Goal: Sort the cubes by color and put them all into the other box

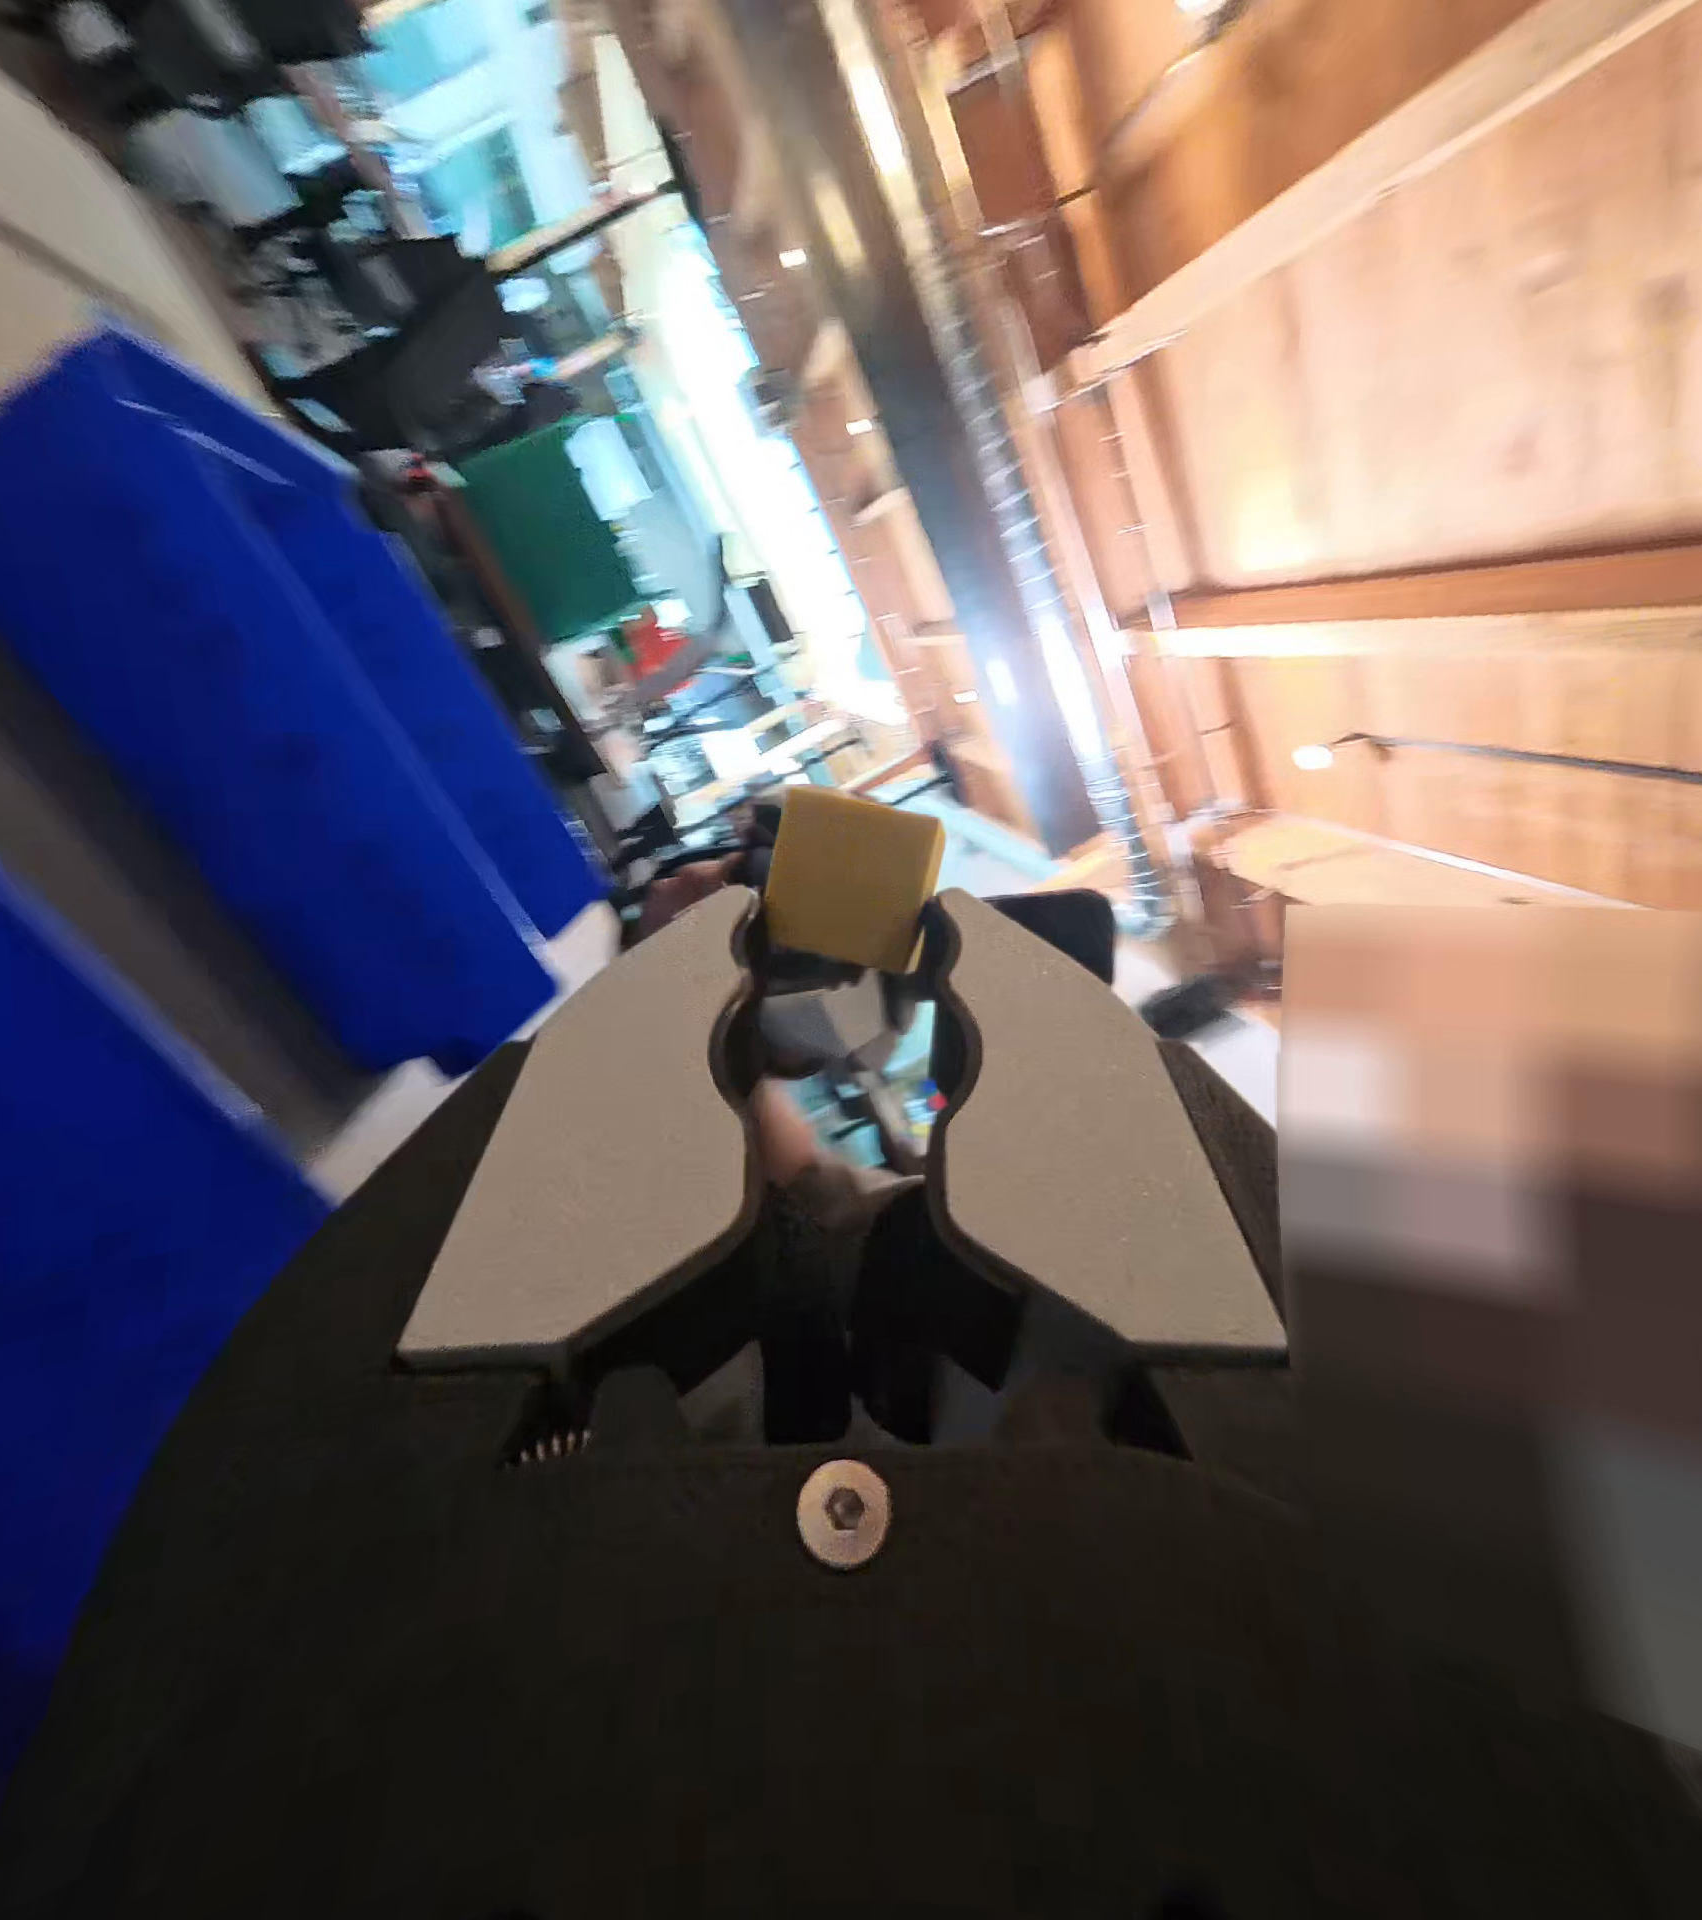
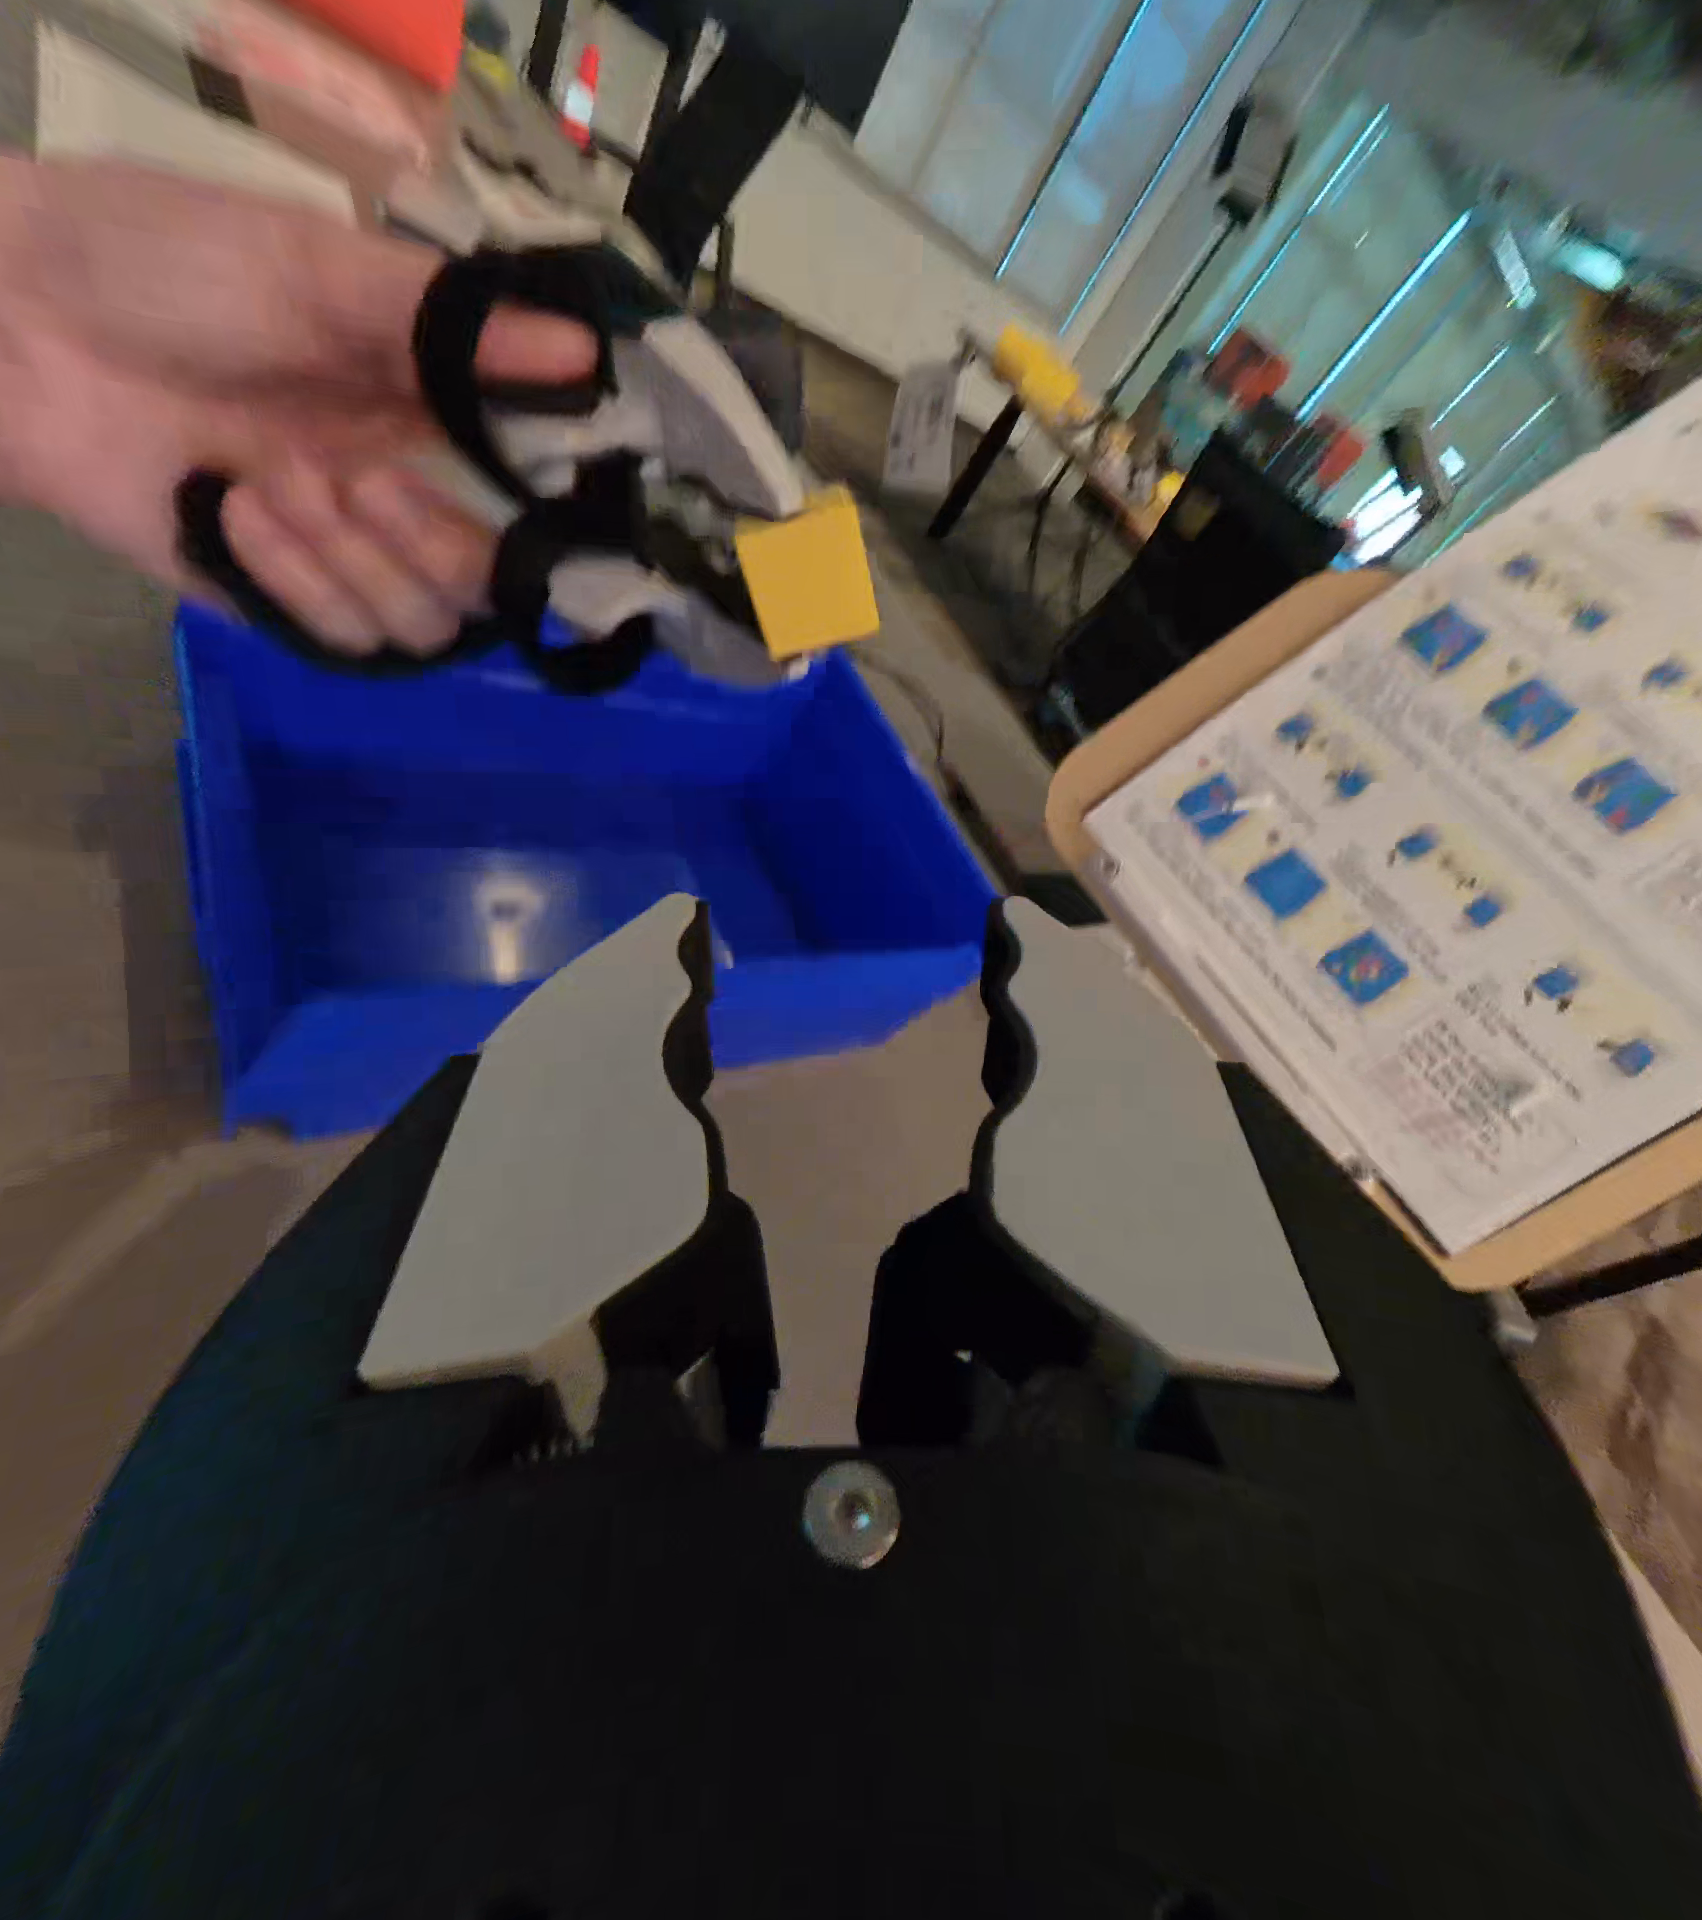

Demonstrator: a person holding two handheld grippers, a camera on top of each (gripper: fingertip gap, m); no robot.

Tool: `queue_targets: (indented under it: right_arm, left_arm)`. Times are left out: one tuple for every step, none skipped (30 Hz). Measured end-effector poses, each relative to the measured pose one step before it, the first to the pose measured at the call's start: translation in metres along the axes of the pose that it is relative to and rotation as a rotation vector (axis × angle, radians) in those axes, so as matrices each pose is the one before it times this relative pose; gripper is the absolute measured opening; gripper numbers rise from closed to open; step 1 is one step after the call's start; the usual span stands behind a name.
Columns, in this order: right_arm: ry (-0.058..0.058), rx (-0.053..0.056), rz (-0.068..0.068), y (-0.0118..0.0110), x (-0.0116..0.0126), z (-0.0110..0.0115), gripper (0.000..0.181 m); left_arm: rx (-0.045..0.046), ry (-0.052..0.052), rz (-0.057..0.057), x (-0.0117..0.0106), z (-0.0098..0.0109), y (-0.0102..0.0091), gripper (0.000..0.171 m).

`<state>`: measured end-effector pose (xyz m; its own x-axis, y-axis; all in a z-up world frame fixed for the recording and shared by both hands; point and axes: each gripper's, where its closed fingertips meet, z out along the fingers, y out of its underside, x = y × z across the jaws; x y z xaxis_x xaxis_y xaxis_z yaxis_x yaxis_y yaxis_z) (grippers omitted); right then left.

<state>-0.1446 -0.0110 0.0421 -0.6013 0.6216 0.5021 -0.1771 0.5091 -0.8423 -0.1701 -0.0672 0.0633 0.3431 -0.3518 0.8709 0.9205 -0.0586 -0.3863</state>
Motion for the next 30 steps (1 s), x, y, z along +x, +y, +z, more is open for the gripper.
queue_targets:
  right_arm:
    - [0.0253,0.0302,-0.0064,-0.01121,-0.00135,0.00378,0.051]
    - [0.0113,0.0367,-0.0097,-0.01155,-0.00282,0.00272,0.051]
    - [0.0060,0.0310,-0.0072,-0.01051,-0.00261,0.00221,0.052]
    - [-0.0019,0.0166,-0.0106,-0.00818,-0.00306,0.00220,0.052]
    - [-0.0021,-0.0017,-0.0233,-0.00477,-0.00269,0.00234,0.051]
    - [0.0050,-0.0054,-0.0339,-0.00326,-0.00169,0.00182,0.052]
    - [-0.0125,-0.0078,-0.0327,-0.00204,-0.00369,0.00155,0.051]
    - [-0.0087,-0.0124,-0.0265,-0.00095,-0.00271,0.00093,0.051]
    - [-0.0101,-0.0074,-0.0272,-0.00104,-0.00261,0.00025,0.050]
    - [-0.0177,-0.0126,-0.0219,-0.00018,-0.00334,0.00029,0.050]
    - [-0.0083,-0.0109,-0.0189,-0.00022,-0.00179,-0.00002,0.049]
    - [-0.0042,-0.0045,-0.0221,-0.00101,-0.00132,-0.00068,0.047]
    - [-0.0025,-0.0062,-0.0230,-0.00080,-0.00113,-0.00087,0.044]
    - [-0.0051,-0.0171,-0.0242,0.00099,-0.00138,-0.00013,0.043]
    - [-0.0110,-0.0224,-0.0242,0.00222,-0.00250,0.00050,0.041]
    - [-0.0127,-0.0184,-0.0211,0.00214,-0.00292,0.00057,0.036]
    - [-0.0178,-0.0112,-0.0143,0.00116,-0.00414,0.00025,0.028]
    - [0.0054,-0.0038,-0.0064,0.00022,-0.00038,-0.00024,0.028]
    - [-0.0059,-0.0029,-0.0009,0.00004,-0.00098,-0.00064,0.028]
    - [-0.0111,-0.0030,0.0094,-0.00013,-0.00091,-0.00058,0.028]
    - [-0.0074,-0.0016,0.0087,0.00005,-0.00055,-0.00066,0.028]
    - [-0.0033,0.0002,0.0014,-0.00005,-0.00027,-0.00069,0.028]
    - [0.0010,0.0011,-0.0022,-0.00007,0.00010,-0.00061,0.028]
    - [0.0048,-0.0016,-0.0029,0.00031,0.00040,-0.00077,0.028]
    - [0.0045,-0.0003,-0.0018,0.00037,0.00063,-0.00103,0.028]
    - [0.0021,0.0012,0.0024,0.00046,0.00100,-0.00148,0.028]
    - [-0.0002,0.0013,0.0111,0.00080,0.00174,-0.00217,0.028]
    - [-0.0092,-0.0031,0.0187,0.00183,0.00184,-0.00324,0.028]
    - [-0.0066,-0.0163,0.0171,0.00411,0.00389,-0.00477,0.028]
    - [-0.0018,-0.0217,0.0143,0.00624,0.00654,-0.00674,0.028]
  left_arm:
    - [0.01392,0.0601,-0.0167,0.00901,0.00355,0.00579,0.028]
    - [0.00991,0.0411,-0.0131,0.00585,0.00355,0.00605,0.029]
    - [0.00319,0.0277,-0.0110,0.00383,0.00338,0.00612,0.029]
    - [-0.00151,0.0239,-0.0124,0.00304,0.00320,0.00612,0.028]
    - [-0.00531,0.0226,-0.0136,0.00299,0.00297,0.00590,0.029]
    - [-0.01102,0.0123,-0.0072,0.00180,0.00275,0.00597,0.029]
    - [-0.01289,-0.0005,-0.0012,0.00020,0.00249,0.00555,0.029]
    - [-0.00994,-0.0029,-0.0004,-0.00015,0.00197,0.00436,0.029]
    - [-0.01142,-0.0013,-0.0030,-0.00028,0.00141,0.00405,0.029]
    - [-0.01096,-0.0002,-0.0053,-0.00031,0.00109,0.00351,0.029]
    - [-0.00704,-0.0132,-0.0022,-0.00242,0.00040,0.00268,0.029]
    - [-0.00365,-0.0216,0.0015,-0.00378,0.00002,0.00199,0.029]
    - [-0.00076,-0.0142,-0.0034,-0.00303,-0.00042,0.00143,0.029]
    - [0.00114,-0.0103,-0.0057,-0.00250,-0.00035,0.00102,0.029]
    - [0.00314,-0.0108,-0.0002,-0.00188,-0.00045,0.00055,0.029]
    - [0.00383,-0.0134,0.0066,-0.00193,-0.00042,0.00004,0.029]
    - [0.00006,-0.0086,0.0058,-0.00122,-0.00013,0.00037,0.029]
    - [-0.00395,-0.0024,0.0015,-0.00039,-0.00012,0.00078,0.029]
    - [-0.00472,-0.0013,0.0021,-0.00014,-0.00008,0.00103,0.029]
    - [-0.00367,-0.0025,0.0027,-0.00004,0.00016,0.00097,0.029]
    - [-0.00179,-0.0048,0.0054,-0.00002,0.00019,0.00072,0.029]
    - [-0.00122,-0.0073,0.0101,-0.00003,0.00038,0.00040,0.029]
    - [-0.00099,-0.0078,0.0101,-0.00003,0.00039,0.00022,0.030]
    - [0.00076,-0.0068,0.0103,-0.00013,0.00027,-0.00021,0.030]
    - [0.00573,-0.0008,0.0100,0.00068,0.00007,-0.00082,0.031]
    - [0.01285,0.0064,0.0055,0.00159,-0.00049,-0.00189,0.034]
    - [0.01833,0.0076,0.0043,0.00173,-0.00129,-0.00293,0.037]
    - [0.01933,0.0010,0.0078,0.00112,-0.00220,-0.00325,0.038]
    - [0.01997,-0.0110,0.0149,0.00024,-0.00317,-0.00361,0.038]
    - [0.02068,-0.0199,0.0229,0.00012,-0.00415,-0.00373,0.037]
